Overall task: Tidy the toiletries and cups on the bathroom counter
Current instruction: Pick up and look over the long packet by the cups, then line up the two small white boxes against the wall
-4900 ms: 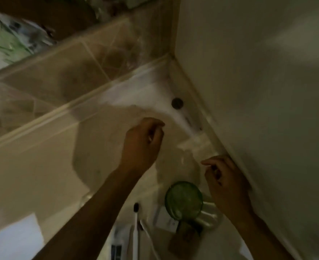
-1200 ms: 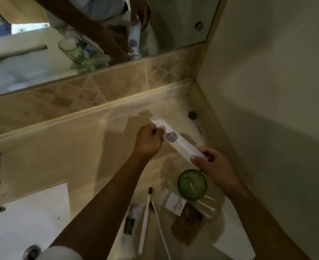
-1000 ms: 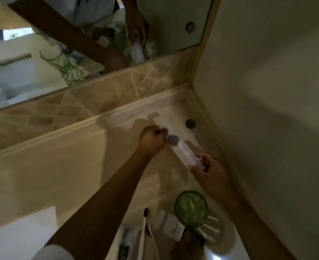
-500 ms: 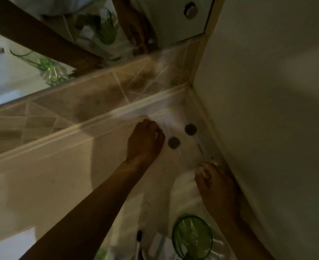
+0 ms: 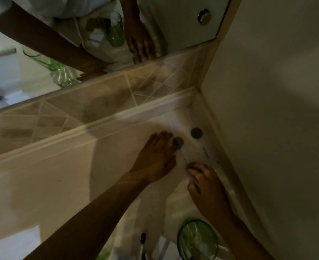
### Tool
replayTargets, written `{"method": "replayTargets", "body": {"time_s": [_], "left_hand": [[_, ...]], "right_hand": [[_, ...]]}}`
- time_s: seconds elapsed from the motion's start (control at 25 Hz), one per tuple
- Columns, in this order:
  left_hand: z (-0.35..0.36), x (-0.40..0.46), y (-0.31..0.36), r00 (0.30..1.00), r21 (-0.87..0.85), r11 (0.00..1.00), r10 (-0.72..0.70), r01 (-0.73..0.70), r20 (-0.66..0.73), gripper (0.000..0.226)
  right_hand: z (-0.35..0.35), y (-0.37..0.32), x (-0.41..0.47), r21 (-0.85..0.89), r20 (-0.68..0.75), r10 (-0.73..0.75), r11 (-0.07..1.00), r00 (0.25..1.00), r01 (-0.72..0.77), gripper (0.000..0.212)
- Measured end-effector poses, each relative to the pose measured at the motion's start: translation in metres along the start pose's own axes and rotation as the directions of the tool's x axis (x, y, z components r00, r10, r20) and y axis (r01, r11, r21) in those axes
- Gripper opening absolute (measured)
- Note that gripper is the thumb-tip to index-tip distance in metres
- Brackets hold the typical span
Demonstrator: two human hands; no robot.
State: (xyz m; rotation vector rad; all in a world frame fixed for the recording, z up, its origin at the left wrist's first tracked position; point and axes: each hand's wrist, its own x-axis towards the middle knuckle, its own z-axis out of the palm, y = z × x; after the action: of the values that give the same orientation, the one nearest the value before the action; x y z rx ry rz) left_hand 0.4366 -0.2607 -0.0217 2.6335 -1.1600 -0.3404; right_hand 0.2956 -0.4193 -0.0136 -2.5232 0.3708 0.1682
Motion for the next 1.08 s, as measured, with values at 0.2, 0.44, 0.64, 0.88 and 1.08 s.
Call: {"method": "replayTargets", "body": {"time_s": [0.2, 0.44, 0.64, 0.88, 1.08], "left_hand": [[0.0, 0.003, -0.008, 1.0, -0.034, 0.999, -0.001, 0.0, -0.028, 0.052], [0.0, 0.005, -0.011, 1.0, -0.032, 0.999, -0.021, 0.021, -0.02, 0.054], [-0.012, -0.016, 0.005, 0.977, -0.173, 0.973, -0.173, 0.15, -0.127, 0.041], [-0.023, -0.097, 0.075, 0.814, -0.747, 0.515, -0.577, 0.42, 0.06, 0.014], [0.011, -0.17, 0.119, 0.606, -0.813, 0.111, -0.726, 0.571, 0.327, 0.022]], "right_hand": [[0.0, -0.002, 0.006, -0.004, 0.01, -0.021, 1.0, 1.0, 0.021, 0.038], [0.001, -0.001, 0.003, 0.069, -0.019, -0.034, 0.997, 0.999, 0.035, 0.035], [-0.012, 0.009, -0.012, 0.296, -0.1, 0.063, 0.955, 0.993, -0.031, 0.026], [-0.014, 0.04, -0.077, 0.427, 0.063, 0.172, 0.886, 0.983, -0.182, 0.037], [-0.017, 0.043, -0.129, 0.405, 0.134, 0.194, 0.884, 0.972, -0.232, 0.045]]}}
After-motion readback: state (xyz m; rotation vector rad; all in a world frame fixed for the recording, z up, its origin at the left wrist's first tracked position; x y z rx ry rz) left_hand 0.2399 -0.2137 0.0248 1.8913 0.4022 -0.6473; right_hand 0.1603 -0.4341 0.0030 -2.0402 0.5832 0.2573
